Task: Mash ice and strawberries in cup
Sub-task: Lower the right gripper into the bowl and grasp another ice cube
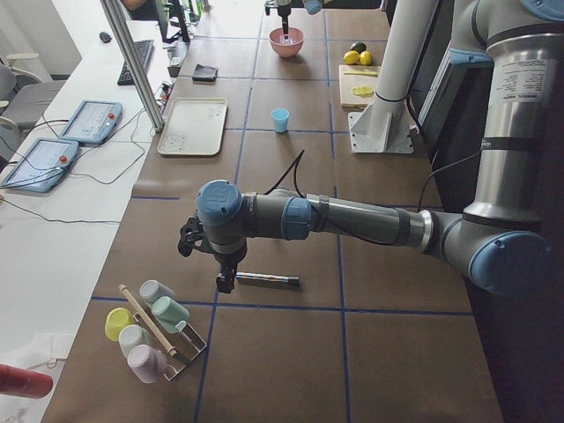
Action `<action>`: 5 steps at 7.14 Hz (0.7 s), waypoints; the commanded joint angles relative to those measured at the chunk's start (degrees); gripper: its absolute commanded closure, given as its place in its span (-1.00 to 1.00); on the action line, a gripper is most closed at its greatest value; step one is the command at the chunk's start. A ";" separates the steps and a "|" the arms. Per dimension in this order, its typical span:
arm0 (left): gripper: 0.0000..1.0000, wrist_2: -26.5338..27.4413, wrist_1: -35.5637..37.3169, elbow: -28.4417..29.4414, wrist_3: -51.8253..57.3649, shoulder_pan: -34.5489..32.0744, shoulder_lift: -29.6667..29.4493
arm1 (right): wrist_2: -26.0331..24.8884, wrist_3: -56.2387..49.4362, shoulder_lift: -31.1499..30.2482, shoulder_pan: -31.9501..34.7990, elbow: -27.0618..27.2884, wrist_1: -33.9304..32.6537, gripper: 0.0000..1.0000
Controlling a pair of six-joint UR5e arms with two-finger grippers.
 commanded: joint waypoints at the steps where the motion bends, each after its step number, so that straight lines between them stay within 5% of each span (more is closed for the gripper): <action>1: -1.00 0.00 0.03 0.00 -0.07 0.00 -0.12 | -0.16 -0.17 0.05 -0.27 -0.35 -0.07 -0.57; 3: -1.00 0.00 0.03 0.00 -0.07 0.09 -0.12 | -0.34 0.01 0.23 -0.88 -0.52 -0.15 -0.48; 5: -1.00 0.00 0.03 0.09 -0.33 0.09 -0.56 | -0.34 -0.34 0.31 -0.80 -0.97 -0.24 0.31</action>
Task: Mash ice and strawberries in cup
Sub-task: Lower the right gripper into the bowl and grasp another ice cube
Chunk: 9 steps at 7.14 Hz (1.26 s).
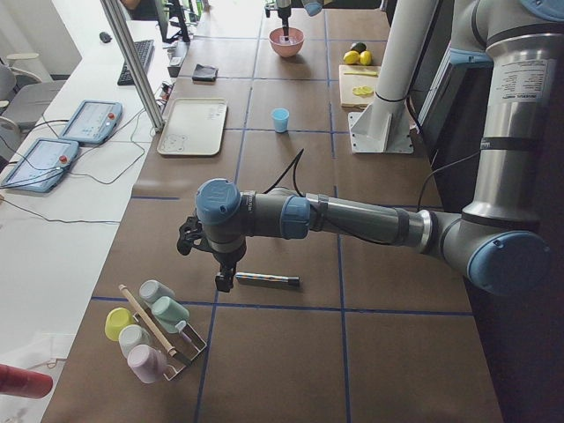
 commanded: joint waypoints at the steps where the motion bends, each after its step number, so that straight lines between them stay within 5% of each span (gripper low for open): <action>1: -1.00 0.00 -0.09 -0.05 -0.99 0.00 -0.53 | 0.07 -0.28 -0.12 0.11 0.09 -0.12 0.68; 2: -1.00 0.00 0.00 -0.05 -1.00 0.00 -0.71 | 0.77 -0.54 -0.47 1.41 0.79 -0.12 0.97; 4: -1.00 0.00 -0.09 -0.05 -1.17 0.00 -0.71 | 1.13 -0.72 -3.71 4.76 8.83 -4.04 1.00; 6: -1.00 0.00 -0.09 -0.05 -1.52 0.00 -0.79 | 0.43 -0.89 -3.30 5.12 19.04 -15.01 1.00; 9: -1.00 0.00 0.00 0.04 -1.79 0.44 -0.80 | 1.39 0.77 14.04 2.67 17.08 -26.70 1.00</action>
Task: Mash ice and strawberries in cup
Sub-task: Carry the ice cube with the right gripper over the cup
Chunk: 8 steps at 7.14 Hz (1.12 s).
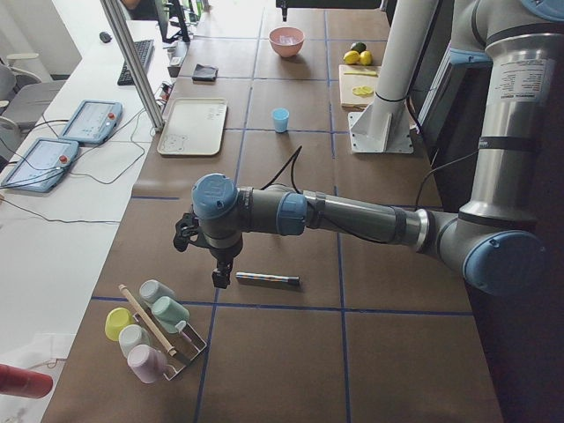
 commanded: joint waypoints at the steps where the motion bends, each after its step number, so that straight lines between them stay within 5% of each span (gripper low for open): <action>1: -1.00 0.00 0.07 0.07 -0.05 0.36 0.00 | 1.92 5.26 14.26 -3.54 -2.55 -8.11 1.00; 4: -1.00 0.00 0.07 0.25 -0.13 0.45 0.00 | 1.15 34.13 35.54 -17.92 -10.80 -8.14 1.00; 5: -1.00 0.00 0.07 0.33 -0.13 0.45 0.00 | -3.38 41.27 41.95 -23.63 -14.13 -8.05 1.00; 8: -1.00 0.00 0.07 0.51 -0.13 0.45 0.00 | -11.84 51.87 50.86 -34.13 -23.35 -4.37 1.00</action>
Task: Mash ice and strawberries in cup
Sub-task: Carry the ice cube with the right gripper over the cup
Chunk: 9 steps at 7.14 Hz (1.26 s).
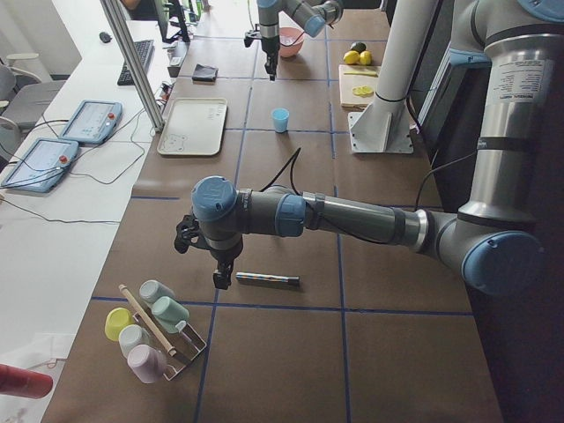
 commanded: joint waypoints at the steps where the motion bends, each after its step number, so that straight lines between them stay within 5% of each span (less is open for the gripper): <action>1: -1.00 0.00 -0.03 0.22 0.09 0.09 0.00 | -5.18 3.53 5.29 -4.53 -7.52 1.77 1.00; 7: -1.00 0.00 -0.03 0.31 0.09 0.35 0.00 | -5.81 3.70 5.22 -5.68 -10.81 3.79 0.98; 9: -1.00 0.00 -0.03 0.31 0.09 0.44 0.00 | -5.81 3.70 5.13 -5.85 -10.89 3.79 0.76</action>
